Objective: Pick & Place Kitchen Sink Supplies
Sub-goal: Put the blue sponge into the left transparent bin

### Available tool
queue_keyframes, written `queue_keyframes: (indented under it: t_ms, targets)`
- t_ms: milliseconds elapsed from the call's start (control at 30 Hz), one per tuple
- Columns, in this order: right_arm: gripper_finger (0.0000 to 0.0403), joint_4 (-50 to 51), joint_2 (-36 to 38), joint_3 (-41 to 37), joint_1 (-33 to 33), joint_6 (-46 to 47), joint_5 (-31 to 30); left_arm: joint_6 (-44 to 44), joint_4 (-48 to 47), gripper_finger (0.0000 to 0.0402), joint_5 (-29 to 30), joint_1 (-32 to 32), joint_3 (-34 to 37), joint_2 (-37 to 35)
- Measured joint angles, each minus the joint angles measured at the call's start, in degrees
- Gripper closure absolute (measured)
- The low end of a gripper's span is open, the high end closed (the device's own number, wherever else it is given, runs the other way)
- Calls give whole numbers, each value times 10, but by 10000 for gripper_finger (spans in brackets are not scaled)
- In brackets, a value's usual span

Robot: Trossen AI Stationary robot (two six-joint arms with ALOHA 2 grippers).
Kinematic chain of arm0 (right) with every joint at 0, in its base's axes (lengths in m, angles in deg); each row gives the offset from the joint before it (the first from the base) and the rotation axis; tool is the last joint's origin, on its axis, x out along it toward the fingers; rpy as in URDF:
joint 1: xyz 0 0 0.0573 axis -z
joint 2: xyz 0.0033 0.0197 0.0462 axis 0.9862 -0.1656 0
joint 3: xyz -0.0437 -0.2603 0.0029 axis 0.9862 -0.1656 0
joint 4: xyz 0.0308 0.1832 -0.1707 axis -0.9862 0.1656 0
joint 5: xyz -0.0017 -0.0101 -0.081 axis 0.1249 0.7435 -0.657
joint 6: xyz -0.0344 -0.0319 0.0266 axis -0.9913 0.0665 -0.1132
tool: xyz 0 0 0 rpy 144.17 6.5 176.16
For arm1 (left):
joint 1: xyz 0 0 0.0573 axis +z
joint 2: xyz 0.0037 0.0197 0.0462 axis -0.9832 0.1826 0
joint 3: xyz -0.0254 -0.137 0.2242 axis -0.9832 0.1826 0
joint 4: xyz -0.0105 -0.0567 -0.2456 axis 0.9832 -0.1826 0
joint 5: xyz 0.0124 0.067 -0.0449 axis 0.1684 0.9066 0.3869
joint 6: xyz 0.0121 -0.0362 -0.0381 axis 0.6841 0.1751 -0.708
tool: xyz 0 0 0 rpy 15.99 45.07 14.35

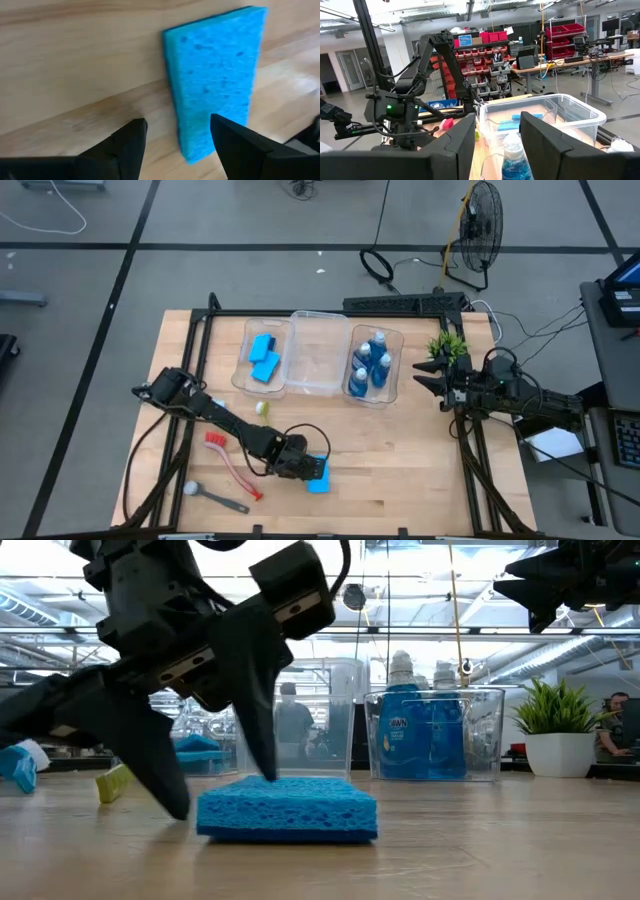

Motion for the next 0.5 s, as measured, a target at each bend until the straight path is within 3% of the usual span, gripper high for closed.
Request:
queue_keyframes:
  t_ms: [500]
  targets:
    - [261,0,0,0,0,-2,-1,12,-18,174,-22,22,0,3]
